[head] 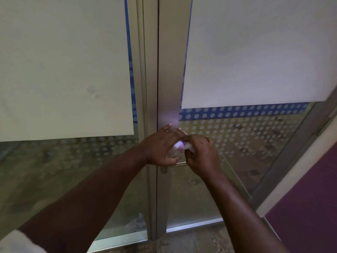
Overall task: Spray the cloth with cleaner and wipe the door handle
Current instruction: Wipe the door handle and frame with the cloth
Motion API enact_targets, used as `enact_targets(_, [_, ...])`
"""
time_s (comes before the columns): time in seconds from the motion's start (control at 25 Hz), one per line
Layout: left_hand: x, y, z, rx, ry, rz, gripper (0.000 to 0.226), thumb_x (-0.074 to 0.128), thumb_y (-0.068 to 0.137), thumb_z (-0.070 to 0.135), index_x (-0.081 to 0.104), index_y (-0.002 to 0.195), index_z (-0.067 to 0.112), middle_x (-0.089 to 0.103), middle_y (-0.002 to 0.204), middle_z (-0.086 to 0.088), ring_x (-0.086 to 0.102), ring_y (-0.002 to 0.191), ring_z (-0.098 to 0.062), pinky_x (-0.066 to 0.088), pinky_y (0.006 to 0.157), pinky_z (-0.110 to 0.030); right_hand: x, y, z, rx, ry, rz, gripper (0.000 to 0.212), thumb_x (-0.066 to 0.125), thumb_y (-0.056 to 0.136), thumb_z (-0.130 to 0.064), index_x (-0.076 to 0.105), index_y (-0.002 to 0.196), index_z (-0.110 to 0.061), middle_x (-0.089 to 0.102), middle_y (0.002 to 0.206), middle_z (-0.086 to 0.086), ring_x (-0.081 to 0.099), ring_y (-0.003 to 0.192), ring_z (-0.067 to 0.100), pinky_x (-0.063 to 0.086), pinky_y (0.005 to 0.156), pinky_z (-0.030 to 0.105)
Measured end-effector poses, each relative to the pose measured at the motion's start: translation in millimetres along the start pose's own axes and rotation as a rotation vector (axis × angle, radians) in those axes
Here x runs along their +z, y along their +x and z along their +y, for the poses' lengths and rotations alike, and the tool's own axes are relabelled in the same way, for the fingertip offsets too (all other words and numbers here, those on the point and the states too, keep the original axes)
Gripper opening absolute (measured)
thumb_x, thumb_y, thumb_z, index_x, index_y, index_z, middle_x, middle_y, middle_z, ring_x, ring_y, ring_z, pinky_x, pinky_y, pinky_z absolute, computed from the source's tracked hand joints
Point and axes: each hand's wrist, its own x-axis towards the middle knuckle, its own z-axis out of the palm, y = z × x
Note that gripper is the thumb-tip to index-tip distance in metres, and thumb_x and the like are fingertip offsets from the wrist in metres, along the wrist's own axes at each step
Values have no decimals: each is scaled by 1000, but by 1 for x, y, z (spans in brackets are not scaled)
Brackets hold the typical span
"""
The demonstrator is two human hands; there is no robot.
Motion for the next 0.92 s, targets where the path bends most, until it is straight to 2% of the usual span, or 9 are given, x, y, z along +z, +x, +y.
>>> enact_targets(0.08, [-2, 4, 10, -108, -74, 40, 58, 62, 89, 44, 57, 144, 26, 67, 137, 0, 63, 124, -22, 51, 106, -41, -7, 3, -1, -19, 7, 55, 42, 78, 74, -5, 67, 112, -20, 73, 107, -3, 66, 102, 21, 35, 90, 27])
enact_targets(0.16, [-5, 7, 18, -209, -105, 107, 48, 65, 93, 34, 61, 140, 31, 74, 126, 3, 71, 109, -23, 56, 86, -35, -12, 3, -2, 29, 20, 180, 41, 79, 80, -12, 67, 119, -14, 69, 122, 4, 64, 114, 25, 38, 98, 32])
enact_targets(0.36, [-9, 10, 28, -322, -126, 282, 48, 67, 98, 29, 59, 145, 27, 75, 126, -3, 73, 106, -31, 55, 84, -36, -7, -26, -22, 463, 315, 552, 63, 82, 80, -46, 59, 123, -8, 57, 125, 10, 55, 121, 26, 43, 108, 37])
enact_targets(0.44, [-9, 12, 34, -357, -168, 326, 50, 66, 99, 32, 55, 148, 27, 75, 125, -4, 73, 104, -33, 59, 84, -39, 2, -32, -35, 650, 533, 519, 68, 77, 78, -58, 61, 121, -8, 59, 121, 7, 59, 117, 26, 48, 102, 37])
enact_targets(0.56, [3, 11, 43, -412, -158, 269, 69, 69, 98, 33, 40, 160, 27, 70, 136, -9, 72, 106, -37, 57, 85, -40, 12, -20, -46, 713, 858, 396, 74, 81, 80, -48, 58, 141, -13, 59, 138, 7, 60, 126, 18, 50, 94, 14])
enact_targets(0.68, [25, 7, 50, -313, -195, 166, 71, 70, 91, 25, 44, 157, 18, 71, 131, -12, 72, 101, -40, 57, 77, -41, 24, -2, -43, 726, 921, 366, 57, 78, 89, -34, 59, 140, -16, 67, 132, 8, 67, 120, 19, 58, 95, 32])
enact_targets(0.72, [29, 2, 51, -273, -235, 114, 71, 70, 88, 27, 45, 155, 17, 70, 132, -11, 71, 103, -39, 57, 77, -41, 27, 2, -41, 757, 872, 377, 45, 75, 93, -30, 64, 134, -17, 72, 124, 6, 70, 113, 18, 58, 97, 41])
enact_targets(0.8, [32, -9, 46, -196, -269, 35, 81, 71, 86, 35, 38, 158, 20, 61, 147, -2, 67, 118, -27, 59, 88, -37, 30, 3, -38, 805, 803, 408, 33, 65, 95, -28, 70, 126, -16, 74, 115, 4, 71, 103, 13, 57, 94, 39])
enact_targets(0.92, [24, -17, 17, -84, -17, 122, 75, 68, 94, 34, 39, 161, 17, 46, 163, -4, 47, 146, -21, 41, 120, -42, 31, -6, -24, 751, 655, 480, 44, 58, 90, -27, 67, 128, -6, 66, 125, 12, 59, 101, 1, 42, 88, 5])
